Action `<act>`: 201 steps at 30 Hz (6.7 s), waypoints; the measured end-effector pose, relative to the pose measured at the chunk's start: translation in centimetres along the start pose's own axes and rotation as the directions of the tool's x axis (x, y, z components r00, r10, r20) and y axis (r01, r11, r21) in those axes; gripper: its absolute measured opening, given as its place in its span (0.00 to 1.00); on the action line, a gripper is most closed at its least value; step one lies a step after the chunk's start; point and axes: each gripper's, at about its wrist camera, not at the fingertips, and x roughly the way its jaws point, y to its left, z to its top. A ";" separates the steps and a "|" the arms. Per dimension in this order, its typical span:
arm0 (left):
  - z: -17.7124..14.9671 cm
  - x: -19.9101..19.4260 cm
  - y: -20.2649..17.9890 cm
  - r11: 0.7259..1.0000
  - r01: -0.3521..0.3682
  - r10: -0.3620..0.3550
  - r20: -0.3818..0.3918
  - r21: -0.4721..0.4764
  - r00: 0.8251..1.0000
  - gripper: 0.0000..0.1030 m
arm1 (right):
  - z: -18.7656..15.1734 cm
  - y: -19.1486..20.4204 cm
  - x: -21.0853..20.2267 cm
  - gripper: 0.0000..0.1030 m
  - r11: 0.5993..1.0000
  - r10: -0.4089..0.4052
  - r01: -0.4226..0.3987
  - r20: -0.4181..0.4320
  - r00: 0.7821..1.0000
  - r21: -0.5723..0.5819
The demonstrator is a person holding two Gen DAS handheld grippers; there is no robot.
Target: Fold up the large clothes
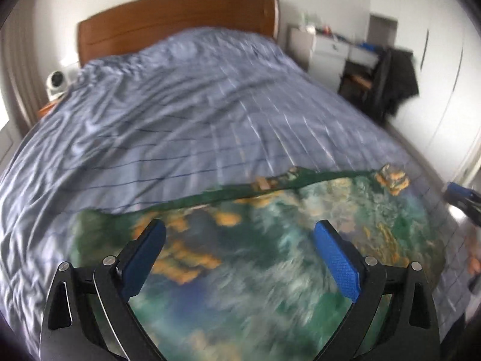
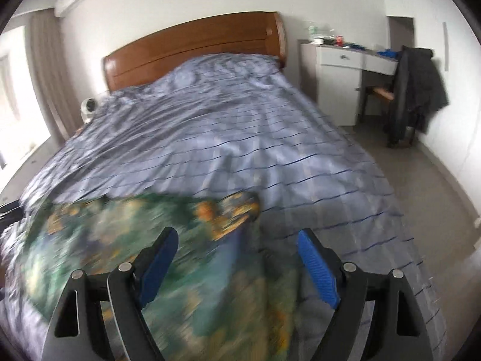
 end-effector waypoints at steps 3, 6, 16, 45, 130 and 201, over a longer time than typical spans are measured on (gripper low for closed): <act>0.8 4.4 -1.2 0.999 -0.039 0.037 -0.083 -0.023 0.996 0.96 | -1.8 1.6 -1.8 0.81 0.997 0.077 -0.077 -0.012 0.997 -0.023; -0.2 7.6 -1.7 0.998 -0.055 0.052 -0.183 -0.012 0.982 0.94 | -3.7 2.9 -2.9 0.81 0.992 0.120 -0.121 -0.037 0.992 -0.037; -5.2 3.4 -5.7 0.973 -0.029 0.056 -0.112 0.229 0.992 0.94 | -8.6 3.4 -4.5 0.81 0.990 0.126 -0.131 -0.086 0.988 -0.047; -13.8 -7.3 -9.3 0.964 0.133 -0.136 -0.005 0.230 0.991 0.94 | -12.2 -0.7 -7.2 0.81 0.983 0.083 -0.066 -0.091 0.992 0.172; -11.6 -1.3 22.5 0.889 0.274 -0.353 -0.169 -0.366 0.920 0.40 | -2.8 34.7 6.1 0.55 0.806 0.425 -0.529 -0.360 0.830 -0.268; -8.2 -15.7 12.2 0.970 -0.207 0.210 0.014 -0.125 0.978 0.66 | -7.5 26.7 -3.3 0.79 0.915 0.254 -0.289 -0.155 0.955 -0.280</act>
